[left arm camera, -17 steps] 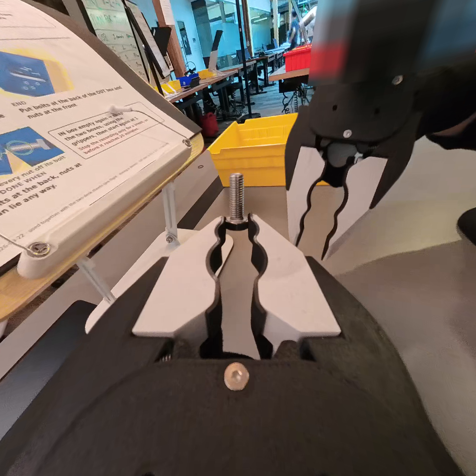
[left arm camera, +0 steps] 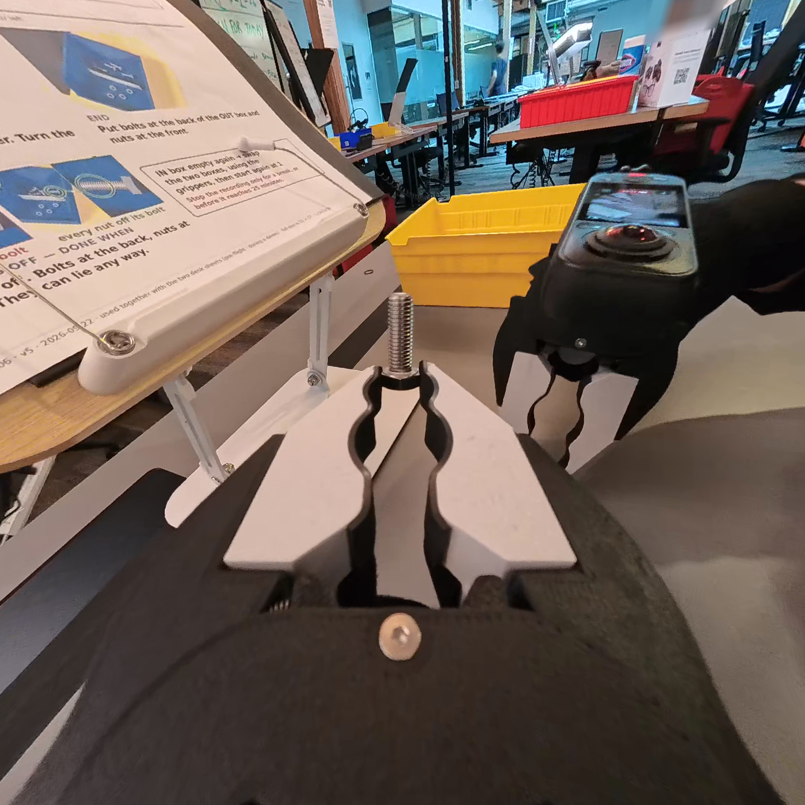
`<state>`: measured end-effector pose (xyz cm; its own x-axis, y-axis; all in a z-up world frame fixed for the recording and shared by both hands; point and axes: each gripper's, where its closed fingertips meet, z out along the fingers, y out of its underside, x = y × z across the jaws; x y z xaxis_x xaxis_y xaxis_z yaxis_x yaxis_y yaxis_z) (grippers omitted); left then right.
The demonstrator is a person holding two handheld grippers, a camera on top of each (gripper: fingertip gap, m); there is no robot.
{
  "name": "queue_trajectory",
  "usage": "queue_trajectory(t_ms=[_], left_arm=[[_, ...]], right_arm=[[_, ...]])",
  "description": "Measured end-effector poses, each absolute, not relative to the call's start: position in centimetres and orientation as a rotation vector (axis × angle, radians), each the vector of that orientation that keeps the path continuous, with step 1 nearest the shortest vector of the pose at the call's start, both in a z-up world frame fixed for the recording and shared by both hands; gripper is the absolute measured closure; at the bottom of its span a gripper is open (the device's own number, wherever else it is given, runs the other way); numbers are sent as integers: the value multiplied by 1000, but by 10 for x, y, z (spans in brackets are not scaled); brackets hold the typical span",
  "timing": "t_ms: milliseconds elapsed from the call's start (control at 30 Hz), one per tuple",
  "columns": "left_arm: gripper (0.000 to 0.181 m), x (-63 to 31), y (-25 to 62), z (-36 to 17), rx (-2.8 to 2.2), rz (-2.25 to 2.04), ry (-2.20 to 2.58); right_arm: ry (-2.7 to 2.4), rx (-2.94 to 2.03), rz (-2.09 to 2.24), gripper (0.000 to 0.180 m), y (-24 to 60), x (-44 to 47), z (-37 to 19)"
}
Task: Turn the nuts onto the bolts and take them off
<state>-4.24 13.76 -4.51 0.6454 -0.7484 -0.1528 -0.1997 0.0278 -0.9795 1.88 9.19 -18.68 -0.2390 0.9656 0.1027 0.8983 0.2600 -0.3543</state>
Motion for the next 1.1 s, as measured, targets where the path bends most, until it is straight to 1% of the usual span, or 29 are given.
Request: queue_trajectory(t_ms=[33,167,400,467,700,800,933,1100], left_arm=[[165,-42,137,-45,-1520,-504,825],[166,-42,137,-45,-1516,-524,810],[166,-45,139,-45,-1516,-529,791],[166,-44,138,-45,-1514,-531,796],[166,-21,124,-32,-1453,-699,822],[166,-13,119,-32,-1443,-732,848],[166,-6,112,-29,-1425,-773,873],[166,-4,110,-28,-1418,-792,880]], right_arm=[[-2231,-1721,333,159,91,18,-187],[-2228,-1723,350,164,91,17,-189],[-2184,-1724,434,164,91,13,-181],[-2139,-1699,482,164,93,12,-159],[-2028,-1472,522,164,109,9,-29],[-2065,-1374,536,164,107,6,10],[-2151,-1295,535,164,102,-2,27],[-2228,-1279,509,164,102,-10,18]])
